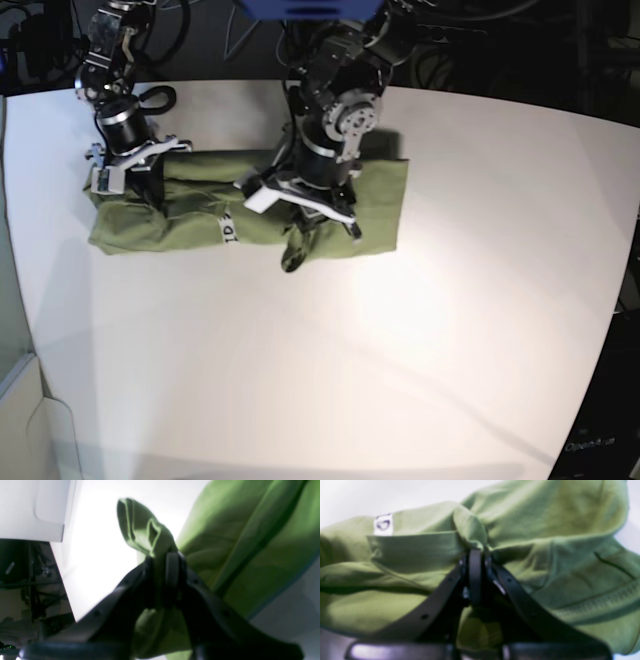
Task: Fold the T-shirt properly
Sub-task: 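Lay the carried end onto the strip's middle with the left gripper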
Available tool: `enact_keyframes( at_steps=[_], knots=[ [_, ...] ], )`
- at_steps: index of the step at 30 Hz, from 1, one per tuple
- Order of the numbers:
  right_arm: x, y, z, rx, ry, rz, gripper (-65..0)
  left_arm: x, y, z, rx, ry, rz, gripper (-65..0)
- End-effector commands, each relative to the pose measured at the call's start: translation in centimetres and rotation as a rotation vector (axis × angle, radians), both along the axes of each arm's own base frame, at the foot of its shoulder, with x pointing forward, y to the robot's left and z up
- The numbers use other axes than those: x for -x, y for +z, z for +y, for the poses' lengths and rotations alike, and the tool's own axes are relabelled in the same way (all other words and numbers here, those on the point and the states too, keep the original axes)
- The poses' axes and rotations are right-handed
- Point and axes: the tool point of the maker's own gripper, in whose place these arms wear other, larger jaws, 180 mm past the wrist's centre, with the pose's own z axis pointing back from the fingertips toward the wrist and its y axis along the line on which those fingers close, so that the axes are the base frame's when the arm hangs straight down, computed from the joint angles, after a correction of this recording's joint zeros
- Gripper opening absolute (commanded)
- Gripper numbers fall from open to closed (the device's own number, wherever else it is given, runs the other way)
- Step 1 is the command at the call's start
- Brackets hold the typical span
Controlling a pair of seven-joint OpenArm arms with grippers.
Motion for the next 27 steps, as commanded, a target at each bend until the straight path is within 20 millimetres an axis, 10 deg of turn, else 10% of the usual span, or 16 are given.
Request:
enact_keyframes(
  at_steps=[1, 27],
  knots=[
    [1.2, -1.3, -0.2, 0.029, 0.016, 0.075, -65.0, -0.5, 0.9, -0.6, 0.022, 0.001, -0.028, -63.2],
    [1.3, -1.4, 0.0, 0.027, 0.020, 0.079, -65.0, -2.0, 0.7, 0.8, 0.143, 0.194, -0.064, -63.2]
  ],
)
